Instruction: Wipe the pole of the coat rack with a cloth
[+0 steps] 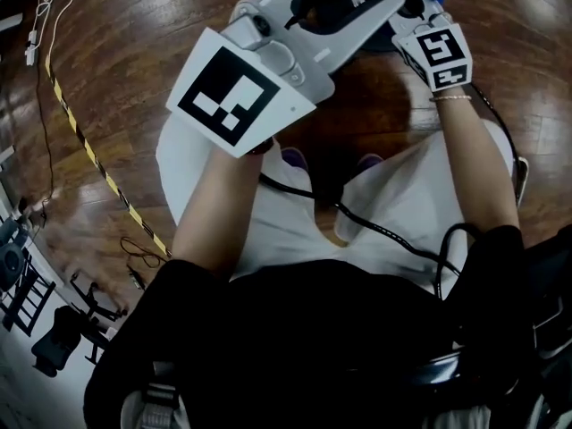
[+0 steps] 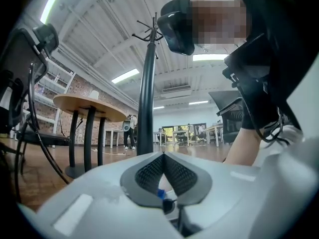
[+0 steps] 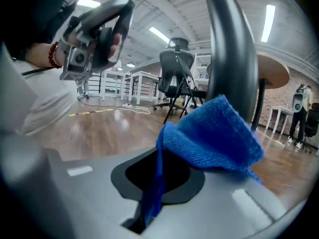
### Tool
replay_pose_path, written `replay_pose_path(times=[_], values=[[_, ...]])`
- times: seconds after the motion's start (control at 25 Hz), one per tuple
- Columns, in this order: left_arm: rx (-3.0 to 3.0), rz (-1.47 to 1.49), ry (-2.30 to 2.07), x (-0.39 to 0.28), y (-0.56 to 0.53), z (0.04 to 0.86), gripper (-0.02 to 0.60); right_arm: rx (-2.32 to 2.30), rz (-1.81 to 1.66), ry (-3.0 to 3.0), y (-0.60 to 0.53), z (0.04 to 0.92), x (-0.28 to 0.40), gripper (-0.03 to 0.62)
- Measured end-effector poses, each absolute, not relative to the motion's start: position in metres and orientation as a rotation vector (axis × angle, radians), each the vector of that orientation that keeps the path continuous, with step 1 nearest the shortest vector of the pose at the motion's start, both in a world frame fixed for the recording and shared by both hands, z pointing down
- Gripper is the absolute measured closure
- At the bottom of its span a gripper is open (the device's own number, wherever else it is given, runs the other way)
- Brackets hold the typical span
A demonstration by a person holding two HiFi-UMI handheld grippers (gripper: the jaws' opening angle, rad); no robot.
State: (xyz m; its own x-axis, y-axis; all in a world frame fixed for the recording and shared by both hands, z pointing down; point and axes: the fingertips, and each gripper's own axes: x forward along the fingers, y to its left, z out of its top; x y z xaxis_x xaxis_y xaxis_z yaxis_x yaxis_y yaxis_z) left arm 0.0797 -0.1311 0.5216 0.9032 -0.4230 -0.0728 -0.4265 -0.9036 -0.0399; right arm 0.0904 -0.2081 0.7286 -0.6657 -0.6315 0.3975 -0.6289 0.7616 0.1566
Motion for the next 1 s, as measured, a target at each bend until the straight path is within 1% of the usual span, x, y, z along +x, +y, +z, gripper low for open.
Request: replay_pose_path(times=[0.2, 0.32, 0.48, 0.56, 0.68, 0.8, 0.92, 1.0], values=[[-2.999, 0.109, 0.709, 0.077, -0.135, 0.525, 0.588, 0.81, 0.066, -2.409, -0.209, 0.795, 0.088, 0.574], [-2.97, 0.027, 0.691, 0.083, -0.127, 0.532, 0.588, 0.727, 0.099, -2.289, -0.206, 0.832, 0.102, 0.574], [-2.964, -0.106, 0.65, 0.078, -0.113, 0.542, 0.588, 0.754, 0.391, -2.168, -0.201, 0.879, 0.125, 0.574], [-2.976, -0.153, 0.671, 0.073, -0.113, 0.546, 0.588, 0.824, 0.458, -2.145, -0.205, 0.886, 0.146, 0.574], [-2.984, -0.192, 0.765, 0.067, -0.123, 0.54, 0.588, 0.843, 0.38, -2.164, -0.207, 0.869, 0.157, 0.574], [-2.938, -0.259, 0.909, 0.066, -0.131, 0.53, 0.588, 0.968, 0.255, -2.153, -0.218, 0.816, 0.164, 0.574], [-2.991, -0.105, 0.981, 0.065, -0.122, 0.499, 0.588, 1.062, 0.303, -2.177, -0.216, 0.745, 0.172, 0.574], [-3.025, -0.052, 1.009, 0.046, -0.109, 0.481, 0.588, 1.063, 0.286, -2.207, -0.21, 0.694, 0.167, 0.574]])
